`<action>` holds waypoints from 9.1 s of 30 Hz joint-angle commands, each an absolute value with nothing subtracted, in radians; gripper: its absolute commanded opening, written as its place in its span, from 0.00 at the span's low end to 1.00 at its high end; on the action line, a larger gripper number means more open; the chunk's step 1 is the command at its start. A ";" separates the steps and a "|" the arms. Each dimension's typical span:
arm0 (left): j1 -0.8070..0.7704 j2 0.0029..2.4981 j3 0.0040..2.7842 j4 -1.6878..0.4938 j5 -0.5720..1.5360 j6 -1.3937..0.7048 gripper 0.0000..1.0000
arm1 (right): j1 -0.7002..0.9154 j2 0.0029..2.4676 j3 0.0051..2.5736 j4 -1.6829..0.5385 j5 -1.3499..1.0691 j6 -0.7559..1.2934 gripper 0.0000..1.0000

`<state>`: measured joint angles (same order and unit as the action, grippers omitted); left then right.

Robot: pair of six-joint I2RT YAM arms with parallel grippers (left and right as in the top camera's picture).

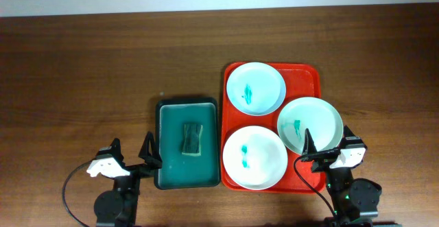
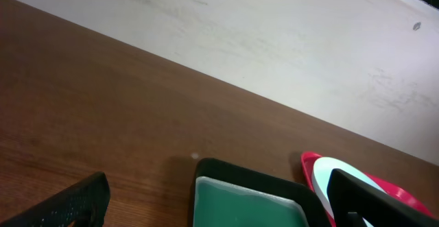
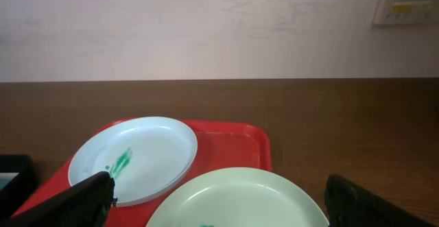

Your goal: Clean dirty plates on tray and stack at the side

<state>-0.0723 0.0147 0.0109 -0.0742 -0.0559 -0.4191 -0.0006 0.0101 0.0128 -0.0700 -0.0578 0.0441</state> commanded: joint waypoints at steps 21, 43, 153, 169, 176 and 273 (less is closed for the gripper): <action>-0.069 0.006 0.009 -0.080 -0.048 -0.403 0.99 | -0.007 0.006 0.006 -0.071 -0.067 0.041 0.98; -0.069 0.008 0.009 -0.080 -0.048 -0.403 1.00 | -0.007 0.006 0.006 -0.071 -0.067 0.041 0.98; -0.384 2.006 1.245 -0.958 0.112 -0.253 0.00 | 0.169 1.589 0.707 -0.638 -0.230 0.427 0.07; -0.778 1.998 1.379 -0.712 0.337 -0.356 0.00 | 0.124 1.589 0.707 -0.632 -0.201 0.450 0.04; -0.736 2.113 1.380 -0.736 -0.019 -0.356 0.00 | 0.124 1.589 0.707 -0.647 -0.201 0.450 0.04; 0.025 1.209 1.393 -1.161 0.105 -0.366 0.99 | 1.155 1.498 1.285 -0.819 1.037 0.475 0.04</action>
<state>0.0204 1.2148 1.3857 -1.1629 0.1051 -0.3820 1.1271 1.5227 1.2602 -0.8185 0.9176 0.4812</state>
